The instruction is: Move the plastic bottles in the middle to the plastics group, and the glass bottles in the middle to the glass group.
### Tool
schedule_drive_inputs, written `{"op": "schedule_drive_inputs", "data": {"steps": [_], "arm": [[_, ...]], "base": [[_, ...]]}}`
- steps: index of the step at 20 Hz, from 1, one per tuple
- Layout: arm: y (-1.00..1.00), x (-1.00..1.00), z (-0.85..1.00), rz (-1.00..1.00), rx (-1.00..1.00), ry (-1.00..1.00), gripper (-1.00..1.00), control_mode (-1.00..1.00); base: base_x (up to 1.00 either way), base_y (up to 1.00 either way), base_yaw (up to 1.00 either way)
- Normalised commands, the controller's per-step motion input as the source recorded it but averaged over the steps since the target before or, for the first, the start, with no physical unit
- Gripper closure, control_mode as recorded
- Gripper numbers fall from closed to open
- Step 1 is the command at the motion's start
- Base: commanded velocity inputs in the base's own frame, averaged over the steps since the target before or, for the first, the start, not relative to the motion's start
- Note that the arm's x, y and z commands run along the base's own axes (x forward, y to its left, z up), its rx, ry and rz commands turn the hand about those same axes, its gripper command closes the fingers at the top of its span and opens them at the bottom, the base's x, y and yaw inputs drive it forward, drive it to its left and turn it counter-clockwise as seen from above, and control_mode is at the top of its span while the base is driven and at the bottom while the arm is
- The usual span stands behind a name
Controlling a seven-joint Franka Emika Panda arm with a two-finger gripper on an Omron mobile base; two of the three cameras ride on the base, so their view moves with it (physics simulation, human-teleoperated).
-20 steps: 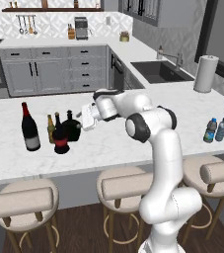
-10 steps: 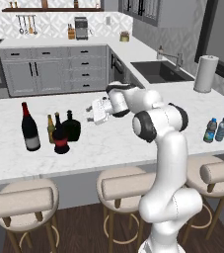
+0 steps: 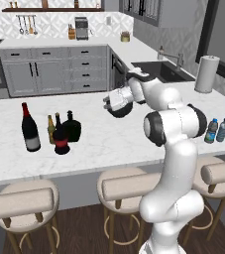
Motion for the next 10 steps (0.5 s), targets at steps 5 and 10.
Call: {"op": "schedule_drive_inputs", "data": {"steps": [5,10], "arm": [[-0.42,-0.34,0.88,-0.17,-0.09,0.25,-1.0,-1.0],[-0.26,-0.21,0.73,-0.22,-0.18,0.36,-1.0,-1.0]], "base": [[0.0,0.0,0.0],[0.0,0.0,0.0]]}}
